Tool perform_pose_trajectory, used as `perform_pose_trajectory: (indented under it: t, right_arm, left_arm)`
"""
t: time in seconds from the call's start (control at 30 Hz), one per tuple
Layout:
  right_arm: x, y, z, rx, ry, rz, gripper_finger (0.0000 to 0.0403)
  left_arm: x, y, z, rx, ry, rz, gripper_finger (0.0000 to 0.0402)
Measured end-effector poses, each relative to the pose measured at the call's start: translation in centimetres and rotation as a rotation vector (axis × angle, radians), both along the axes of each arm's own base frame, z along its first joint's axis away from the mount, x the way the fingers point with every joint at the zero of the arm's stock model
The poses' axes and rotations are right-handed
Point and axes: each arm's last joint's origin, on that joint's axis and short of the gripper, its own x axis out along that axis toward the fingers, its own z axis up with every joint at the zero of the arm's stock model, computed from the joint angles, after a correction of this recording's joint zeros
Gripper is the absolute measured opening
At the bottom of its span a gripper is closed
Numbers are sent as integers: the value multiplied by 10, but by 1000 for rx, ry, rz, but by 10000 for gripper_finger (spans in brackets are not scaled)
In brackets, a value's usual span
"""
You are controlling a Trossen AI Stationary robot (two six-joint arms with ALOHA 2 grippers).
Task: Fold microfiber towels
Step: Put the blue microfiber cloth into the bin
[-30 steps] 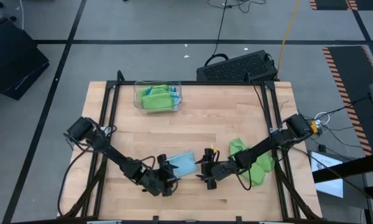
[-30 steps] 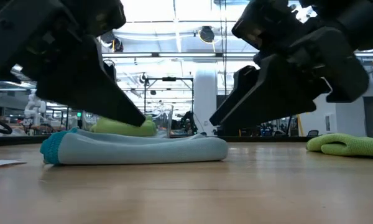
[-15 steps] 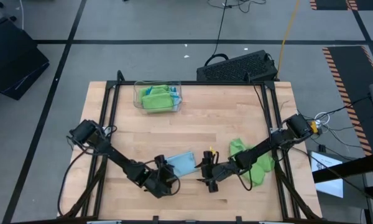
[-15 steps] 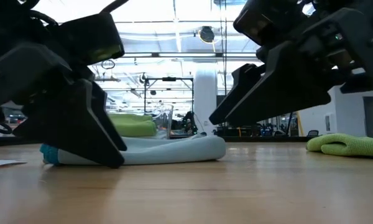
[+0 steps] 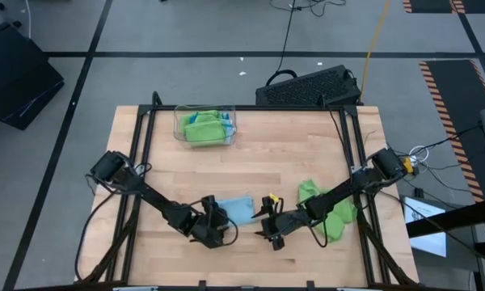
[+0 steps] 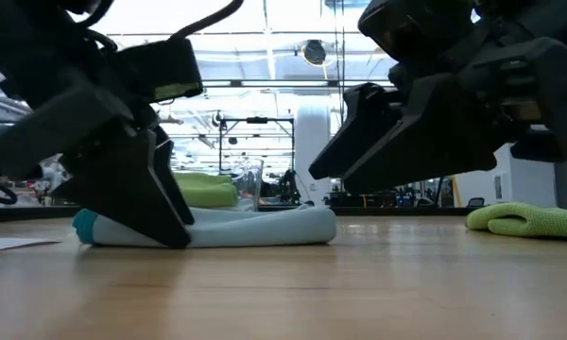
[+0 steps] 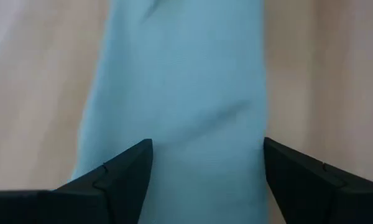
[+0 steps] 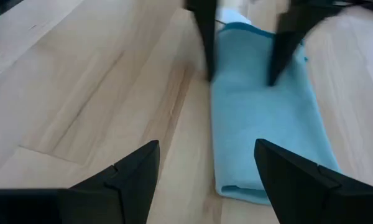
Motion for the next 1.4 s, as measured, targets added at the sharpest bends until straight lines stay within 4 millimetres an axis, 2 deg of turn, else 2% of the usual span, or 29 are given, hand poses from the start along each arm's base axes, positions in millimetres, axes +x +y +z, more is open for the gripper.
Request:
perform_pose_trajectory:
  t: [0.23,0.47,0.57,0.77,0.9,1.07,1.2,1.4]
  right_arm:
    - [8,-15,2,-22,-22,2,251]
    - [14,-21,5,30,-54,36,220]
    - [18,-21,0,42,-69,56,204]
    - [26,-19,-27,10,-82,20,183]
    - [26,-16,-30,-65,-106,-68,186]
    - [27,-23,-34,-25,-43,-37,195]
    - [27,-28,-37,-13,-7,-37,162]
    - [29,-35,-38,31,9,-85,67]
  left_arm:
    - [-4,12,26,41,-25,6,294]
    - [-3,10,38,24,-85,-7,294]
    - [-3,8,38,27,-94,-27,294]
    - [-4,1,38,43,-105,-61,294]
    - [-5,-1,37,52,-107,-71,294]
    - [-3,0,37,97,-120,-83,294]
    - [1,1,39,114,-144,-98,294]
    - [6,0,36,136,-168,-131,294]
